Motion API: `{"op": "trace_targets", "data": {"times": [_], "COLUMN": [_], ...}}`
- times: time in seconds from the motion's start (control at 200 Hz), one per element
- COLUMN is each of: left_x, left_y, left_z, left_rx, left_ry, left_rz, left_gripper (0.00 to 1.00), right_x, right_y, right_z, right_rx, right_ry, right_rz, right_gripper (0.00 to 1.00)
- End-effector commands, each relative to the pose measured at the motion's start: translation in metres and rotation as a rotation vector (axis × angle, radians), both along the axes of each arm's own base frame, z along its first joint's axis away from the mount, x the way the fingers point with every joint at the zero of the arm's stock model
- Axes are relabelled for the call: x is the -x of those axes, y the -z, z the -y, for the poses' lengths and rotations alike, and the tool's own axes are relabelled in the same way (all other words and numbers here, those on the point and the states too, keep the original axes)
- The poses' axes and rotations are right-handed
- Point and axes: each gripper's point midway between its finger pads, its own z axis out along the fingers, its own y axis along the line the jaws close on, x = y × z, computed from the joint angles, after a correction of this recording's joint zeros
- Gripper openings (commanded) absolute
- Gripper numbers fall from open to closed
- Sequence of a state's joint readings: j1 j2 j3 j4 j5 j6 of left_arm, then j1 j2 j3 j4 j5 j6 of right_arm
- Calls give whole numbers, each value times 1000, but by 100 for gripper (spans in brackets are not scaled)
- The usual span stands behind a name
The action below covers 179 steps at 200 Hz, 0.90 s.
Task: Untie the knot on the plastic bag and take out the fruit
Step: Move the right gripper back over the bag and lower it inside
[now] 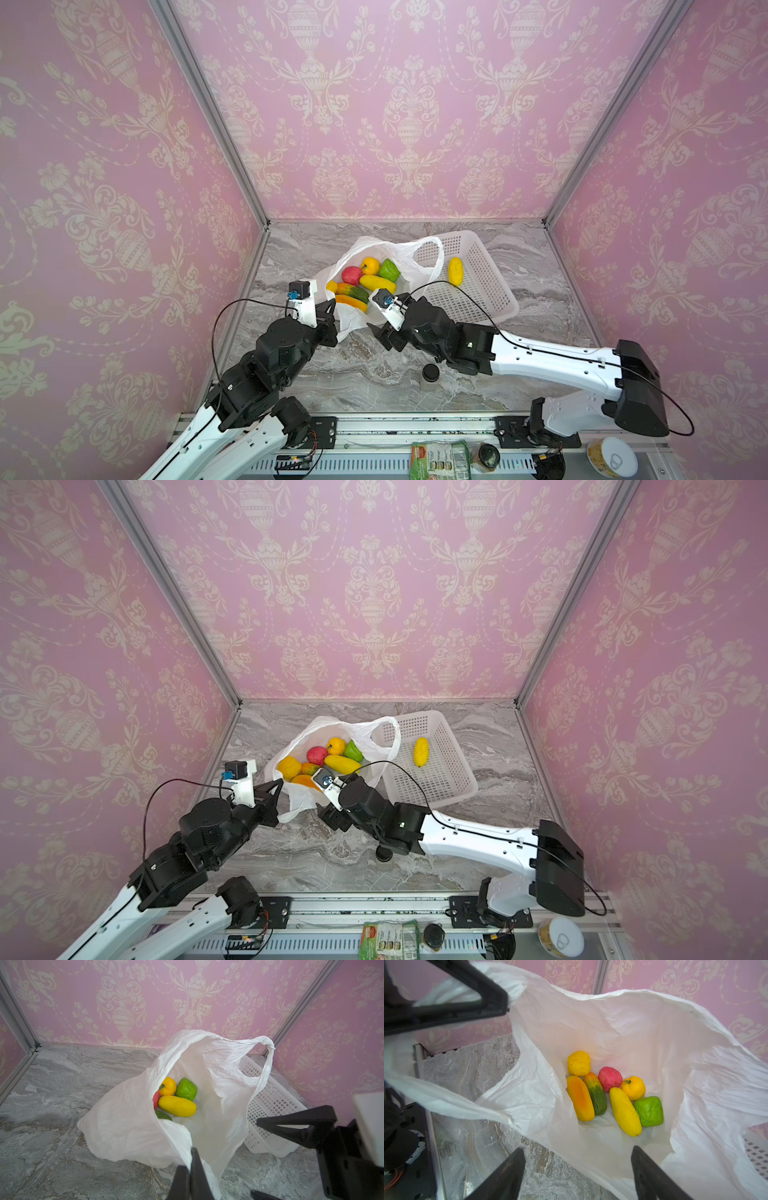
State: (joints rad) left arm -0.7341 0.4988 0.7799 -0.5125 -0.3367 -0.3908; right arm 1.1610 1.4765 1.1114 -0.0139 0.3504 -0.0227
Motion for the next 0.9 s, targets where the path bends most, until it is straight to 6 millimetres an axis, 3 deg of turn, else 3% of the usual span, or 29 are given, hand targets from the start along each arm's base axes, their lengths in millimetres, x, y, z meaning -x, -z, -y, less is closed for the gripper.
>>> {"op": "trace_targets", "data": {"times": [0.0,0.22,0.335,0.43,0.585,0.771,0.891], "left_x": [-1,-1,-1,-2,-3,-5,-3], "left_y": [1,9,8,9,12,12,10], "left_z": [6,10,11,8,-2,-33,-40], "left_rx": [-13,-23,-25,-34,-53,-102,-113], "left_ry": [38,49,56,41,-6,-160,-187], "left_rz": [17,1,-3,0,-8,3,8], "left_gripper": [0,0,0,0,0,0,0], "right_x": [-21,-55,-77,-83,-62,-29,-10], "right_y": [-2,36,57,74,97,127,134], "right_z": [-9,-22,-14,-14,-35,-66,-84], "right_rx": [16,64,73,77,58,60,57], "right_ry": [99,208,278,282,162,19,-44], "right_rz": [12,-67,-125,-174,-224,-286,-285], "right_gripper": [79,67,67,70,82,91,95]}}
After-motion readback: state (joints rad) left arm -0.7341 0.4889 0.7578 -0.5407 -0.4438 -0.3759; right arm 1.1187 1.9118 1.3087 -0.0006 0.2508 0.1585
